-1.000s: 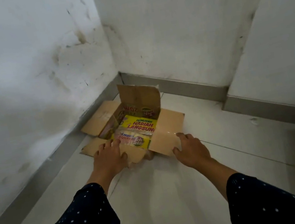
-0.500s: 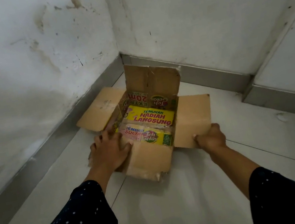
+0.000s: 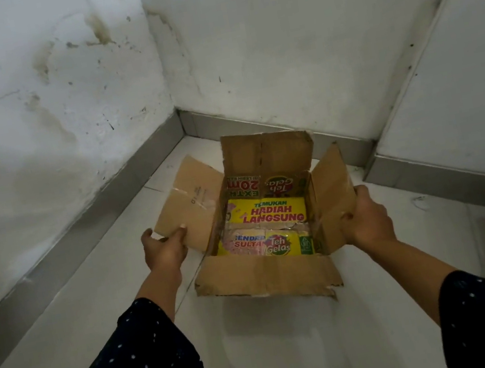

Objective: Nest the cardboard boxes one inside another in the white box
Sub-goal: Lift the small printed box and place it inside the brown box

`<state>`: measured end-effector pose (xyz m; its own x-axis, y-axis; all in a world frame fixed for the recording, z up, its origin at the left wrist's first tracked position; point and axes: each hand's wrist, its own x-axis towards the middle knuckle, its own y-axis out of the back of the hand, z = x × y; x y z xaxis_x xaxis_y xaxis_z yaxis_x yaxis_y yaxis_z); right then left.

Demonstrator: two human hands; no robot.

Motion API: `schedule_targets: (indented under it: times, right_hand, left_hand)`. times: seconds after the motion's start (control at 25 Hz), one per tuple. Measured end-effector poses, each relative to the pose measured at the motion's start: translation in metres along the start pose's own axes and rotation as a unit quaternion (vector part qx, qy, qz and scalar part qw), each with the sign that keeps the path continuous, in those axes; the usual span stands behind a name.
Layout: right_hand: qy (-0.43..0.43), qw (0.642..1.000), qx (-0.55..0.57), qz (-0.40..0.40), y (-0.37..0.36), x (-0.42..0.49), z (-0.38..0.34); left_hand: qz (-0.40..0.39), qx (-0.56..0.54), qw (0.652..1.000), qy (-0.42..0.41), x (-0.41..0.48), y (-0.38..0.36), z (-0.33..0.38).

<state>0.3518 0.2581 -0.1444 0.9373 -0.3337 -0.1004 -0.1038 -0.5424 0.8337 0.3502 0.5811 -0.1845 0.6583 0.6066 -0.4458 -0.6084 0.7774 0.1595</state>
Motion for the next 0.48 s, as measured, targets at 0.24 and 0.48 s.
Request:
schedule_targets:
  times: [0.24, 0.48]
  right_hand:
    - [0.01, 0.999, 0.032, 0.021, 0.068, -0.014, 0.018]
    - [0.076, 0.995, 0.037, 0.057, 0.212, -0.048, 0.062]
  left_hand:
    - [-0.03, 0.152, 0.98, -0.124, -0.098, -0.035, 0.038]
    - [-0.042, 0.132, 0.967, -0.213, -0.247, -0.063, 0.088]
